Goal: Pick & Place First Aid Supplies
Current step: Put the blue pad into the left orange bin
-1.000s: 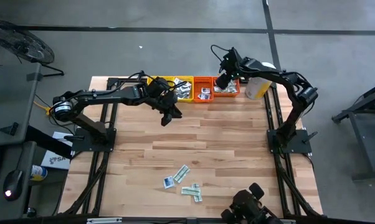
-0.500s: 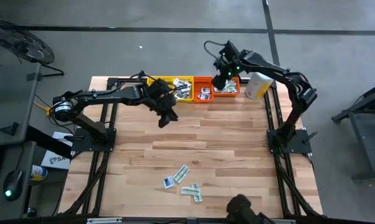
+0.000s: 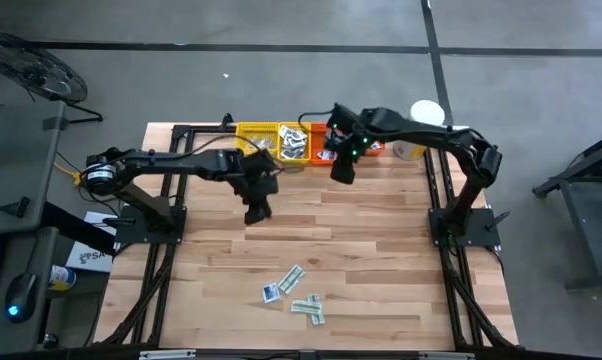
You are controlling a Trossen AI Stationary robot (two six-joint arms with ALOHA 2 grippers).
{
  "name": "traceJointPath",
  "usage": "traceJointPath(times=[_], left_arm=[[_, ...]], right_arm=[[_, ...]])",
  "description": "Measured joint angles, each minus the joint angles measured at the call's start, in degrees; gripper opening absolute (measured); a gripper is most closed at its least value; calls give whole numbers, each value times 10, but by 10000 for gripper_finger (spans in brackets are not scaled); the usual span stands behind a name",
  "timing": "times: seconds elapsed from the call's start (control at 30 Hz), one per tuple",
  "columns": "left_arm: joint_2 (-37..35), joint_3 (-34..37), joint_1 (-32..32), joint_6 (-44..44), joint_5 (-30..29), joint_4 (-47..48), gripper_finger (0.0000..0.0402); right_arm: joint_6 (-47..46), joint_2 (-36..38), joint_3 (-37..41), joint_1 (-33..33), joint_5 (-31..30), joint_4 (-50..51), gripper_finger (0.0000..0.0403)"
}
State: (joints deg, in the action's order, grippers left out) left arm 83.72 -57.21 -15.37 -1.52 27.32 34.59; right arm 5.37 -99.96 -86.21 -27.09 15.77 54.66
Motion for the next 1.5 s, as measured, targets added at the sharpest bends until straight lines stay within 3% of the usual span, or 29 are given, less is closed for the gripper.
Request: traceJointPath(times=[0.1,0.27,0.5,0.63,0.8,1.2,1.37,1.5], left_arm=[[0,0,27,-61,2,44,85],[-5,47,75,-180,3,-5,85],[-16,114,171,-406,-54,-147,85],[-20,119,235,-485,-94,-190,85],[-20,118,312,-578,-151,-196,85],[-13,119,448,-757,-311,-211,85],[-10,119,480,-813,-342,-212,85],[-4,119,503,-853,-373,-211,85]], right_arm=[[-7,1,0,25,-29,32,165],[-10,29,41,54,-26,43,165],[-82,153,184,120,-65,-72,165],[-147,224,264,185,-71,-187,165],[-223,260,330,278,-142,-274,165],[-274,196,359,440,-260,-456,160],[-283,143,358,471,-256,-558,121],[-286,105,343,486,-243,-603,65]])
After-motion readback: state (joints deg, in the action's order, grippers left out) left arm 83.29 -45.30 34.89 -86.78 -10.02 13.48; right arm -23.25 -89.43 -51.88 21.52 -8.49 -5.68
